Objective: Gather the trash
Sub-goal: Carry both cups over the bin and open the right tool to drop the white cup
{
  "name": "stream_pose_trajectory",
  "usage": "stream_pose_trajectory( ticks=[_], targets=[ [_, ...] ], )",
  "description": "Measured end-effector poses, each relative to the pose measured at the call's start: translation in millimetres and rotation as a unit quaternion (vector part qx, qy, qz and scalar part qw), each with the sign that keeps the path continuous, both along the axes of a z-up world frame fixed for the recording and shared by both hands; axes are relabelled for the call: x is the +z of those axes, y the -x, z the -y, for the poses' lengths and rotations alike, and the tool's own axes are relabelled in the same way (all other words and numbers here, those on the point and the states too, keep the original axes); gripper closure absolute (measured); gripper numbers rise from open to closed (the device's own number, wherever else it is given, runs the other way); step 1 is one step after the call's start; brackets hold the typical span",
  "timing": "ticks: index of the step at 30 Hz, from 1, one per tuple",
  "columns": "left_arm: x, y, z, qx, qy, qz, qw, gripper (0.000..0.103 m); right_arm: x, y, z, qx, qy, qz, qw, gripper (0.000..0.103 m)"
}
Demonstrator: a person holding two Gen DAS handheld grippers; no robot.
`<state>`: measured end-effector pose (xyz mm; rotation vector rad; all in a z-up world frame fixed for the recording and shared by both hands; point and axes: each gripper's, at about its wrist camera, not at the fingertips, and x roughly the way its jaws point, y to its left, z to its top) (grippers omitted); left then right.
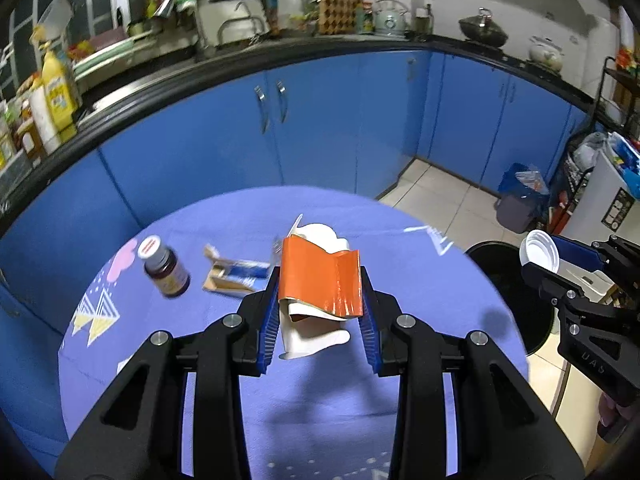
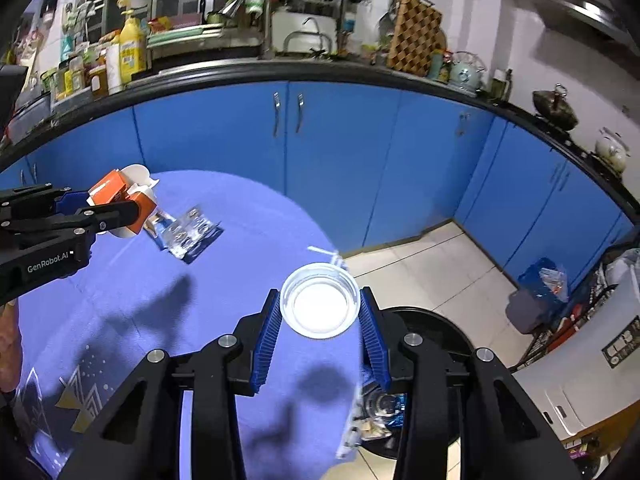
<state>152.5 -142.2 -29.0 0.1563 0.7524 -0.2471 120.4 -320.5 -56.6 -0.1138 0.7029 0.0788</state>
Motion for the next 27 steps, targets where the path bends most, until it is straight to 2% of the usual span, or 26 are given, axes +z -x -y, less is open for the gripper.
stream_pose_trajectory(
  ticks=[18, 27],
  targets=[
    [42.1, 0.4, 106.5, -0.082, -0.013, 0.045, 0.9955, 0.067, 30.9, 15.9, 72.8, -0.060, 0.015, 0.039, 0.997, 0.064],
    [42.5, -22.7, 136.9, -0.086, -0.011, 0.044, 0.9952, 0.067, 31.0, -0.8, 105.4, -0.078, 0.012, 0.044, 0.996, 0.064]
  ],
)
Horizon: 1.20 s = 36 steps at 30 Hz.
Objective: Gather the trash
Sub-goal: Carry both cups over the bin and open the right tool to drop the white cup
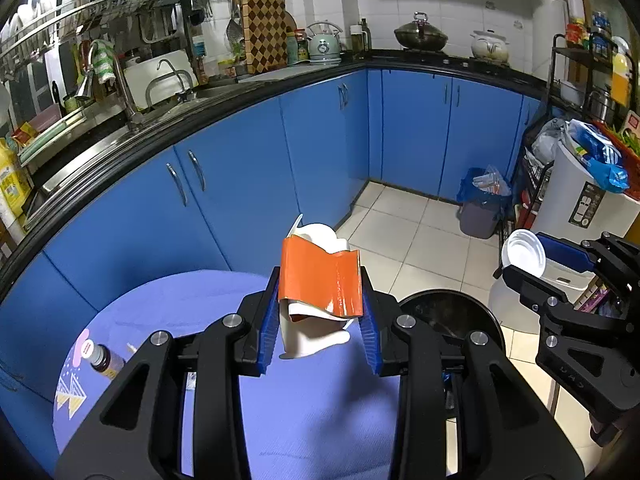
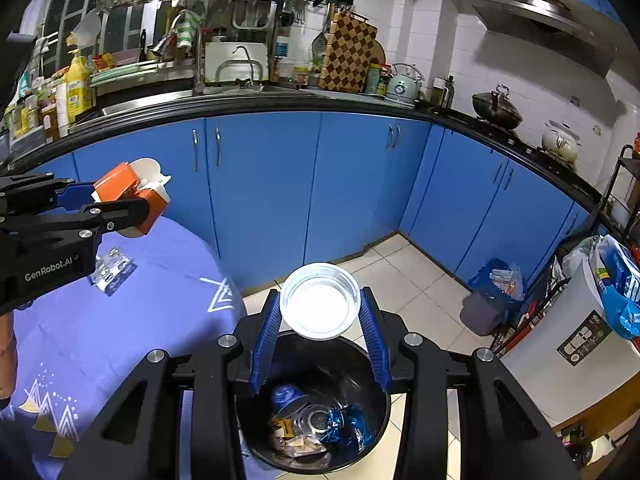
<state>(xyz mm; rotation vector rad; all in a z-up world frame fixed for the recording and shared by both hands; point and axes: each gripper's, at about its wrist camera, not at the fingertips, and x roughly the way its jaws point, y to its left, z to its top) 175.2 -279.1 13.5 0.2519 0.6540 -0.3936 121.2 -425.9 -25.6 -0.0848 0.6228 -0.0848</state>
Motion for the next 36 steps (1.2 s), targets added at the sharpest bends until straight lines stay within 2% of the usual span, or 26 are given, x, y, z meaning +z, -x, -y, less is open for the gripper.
stream_pose_trajectory(
  ticks=[12, 21, 22, 23, 25, 28, 36],
  targets=[
    [-10.0, -17.5, 35.7, -0.011, -0.013, -0.003, 0.9999, 0.067, -17.7, -20.7, 29.0, -0.006, -0.019, -0.009, 1.000, 0.064],
    [-16.4, -25.0, 39.6, -0.006, -0.015, -0.010, 0.9998, 0.067, -20.8, -26.0, 37.5, -0.008, -0.022, 0.000, 1.000, 0.064],
    [-16.5, -24.9, 40.6, -0.005, -0.015, -0.009, 0.9998, 0.067, -20.5, -25.9, 37.4, -0.006, -0.021, 0.001, 1.000, 0.059],
    [-16.6, -24.8, 41.1, -0.005, -0.015, -0.009, 0.9998, 0.067, -20.3, -26.2, 37.8, -0.008, -0.020, 0.001, 1.000, 0.041],
    [-16.5, -24.7, 41.0, -0.005, -0.015, -0.009, 0.9998, 0.067, -18.1, -23.8, 36.7, -0.020, -0.006, 0.013, 1.000, 0.012],
    [-16.0, -24.6, 40.0, -0.006, -0.014, -0.009, 0.9998, 0.067, -13.6, -18.6, 37.5, -0.031, 0.006, 0.030, 0.999, 0.007],
    [-12.9, -23.6, 39.5, -0.010, -0.011, -0.009, 0.9998, 0.067, -10.5, -14.6, 45.7, -0.053, 0.014, 0.031, 0.998, 0.007]
  ],
)
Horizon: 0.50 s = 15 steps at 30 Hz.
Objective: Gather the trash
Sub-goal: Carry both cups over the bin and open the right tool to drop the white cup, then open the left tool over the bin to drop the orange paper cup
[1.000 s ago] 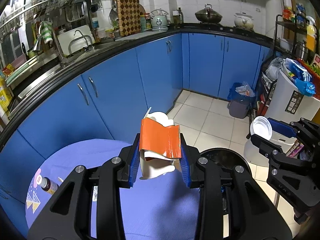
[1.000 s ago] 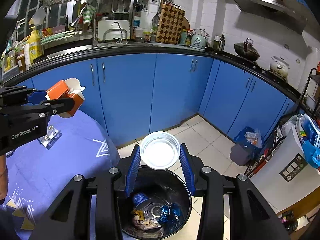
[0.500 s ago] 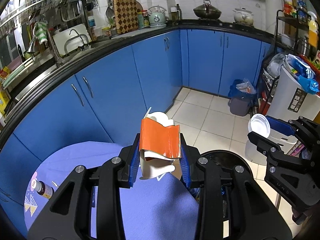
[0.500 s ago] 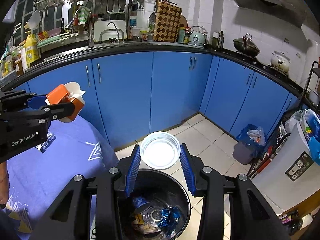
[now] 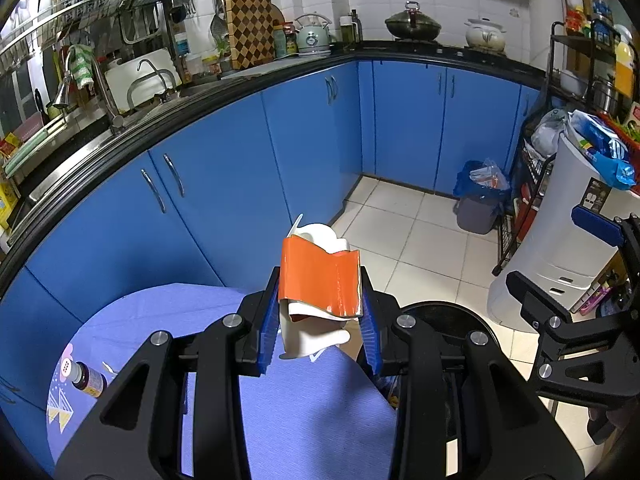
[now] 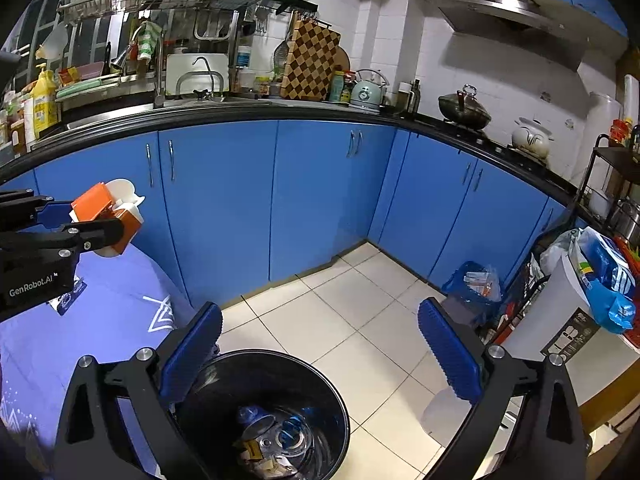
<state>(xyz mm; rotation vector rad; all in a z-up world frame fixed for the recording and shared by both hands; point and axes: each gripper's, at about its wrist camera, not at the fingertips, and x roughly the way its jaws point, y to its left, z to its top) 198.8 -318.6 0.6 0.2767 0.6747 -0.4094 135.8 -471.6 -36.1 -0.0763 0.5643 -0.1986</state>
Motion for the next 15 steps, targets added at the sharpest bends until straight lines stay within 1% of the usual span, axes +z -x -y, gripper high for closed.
stream_pose_trajectory(
  ticks=[7, 15],
  targets=[
    [-1.7, 2.5, 8.5, -0.010, -0.003, -0.003, 0.9999, 0.067, -1.2, 5.3, 3.3, -0.006, 0.005, -0.001, 1.000, 0.007],
    [-3.5, 6.9, 28.0, -0.029, -0.007, -0.002, 0.9996, 0.067, -5.0, 14.0, 20.4, -0.021, 0.000, -0.003, 1.000, 0.007]
  ],
)
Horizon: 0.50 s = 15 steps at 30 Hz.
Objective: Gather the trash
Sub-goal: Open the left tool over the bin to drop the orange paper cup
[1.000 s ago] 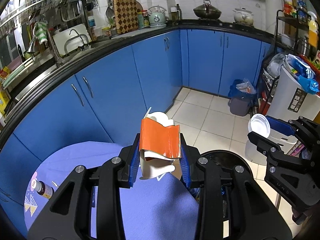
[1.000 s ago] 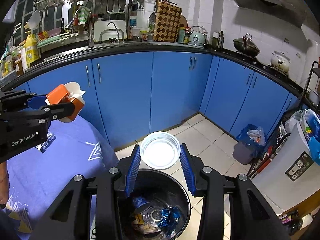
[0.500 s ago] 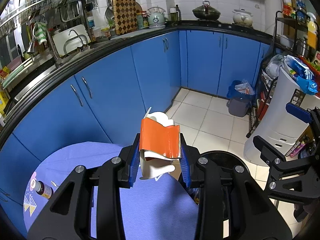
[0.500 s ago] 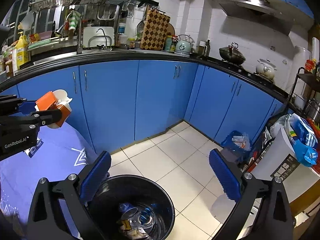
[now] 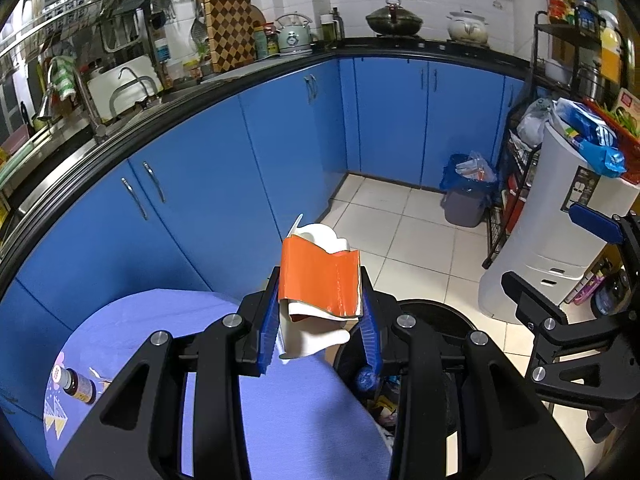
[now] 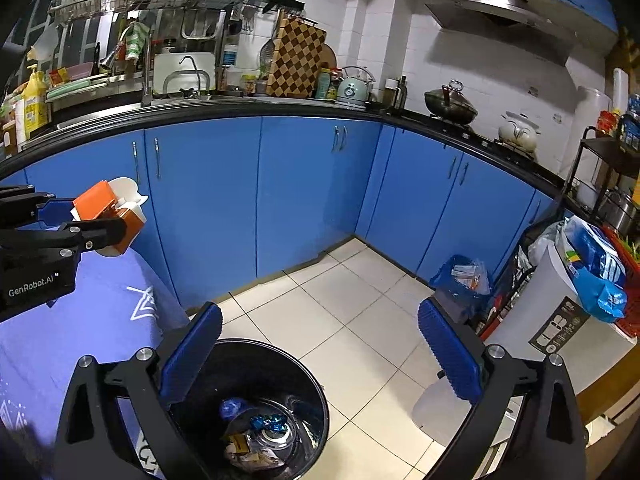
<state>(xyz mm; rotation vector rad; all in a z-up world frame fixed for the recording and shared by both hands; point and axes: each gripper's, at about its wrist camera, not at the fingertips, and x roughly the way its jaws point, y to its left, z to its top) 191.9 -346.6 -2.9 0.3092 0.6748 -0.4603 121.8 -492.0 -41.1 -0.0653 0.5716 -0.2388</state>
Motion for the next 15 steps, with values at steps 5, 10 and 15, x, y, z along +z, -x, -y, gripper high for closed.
stream_pose_trajectory(
  ticks=[5, 10, 15],
  targets=[
    [-1.2, 5.1, 15.1, -0.013, -0.004, 0.001, 0.9999, 0.067, -3.1, 5.1, 9.9, -0.009, -0.003, -0.003, 1.000, 0.007],
    [-2.3, 7.5, 29.1, -0.022, -0.009, 0.000, 0.9997, 0.065, -7.0, 11.3, 19.9, -0.018, -0.010, -0.002, 1.000, 0.007],
    [-2.5, 9.0, 38.2, -0.027, -0.010, 0.001, 0.9996, 0.065, -10.5, 15.6, 29.0, -0.028, -0.020, 0.000, 0.999, 0.007]
  ],
)
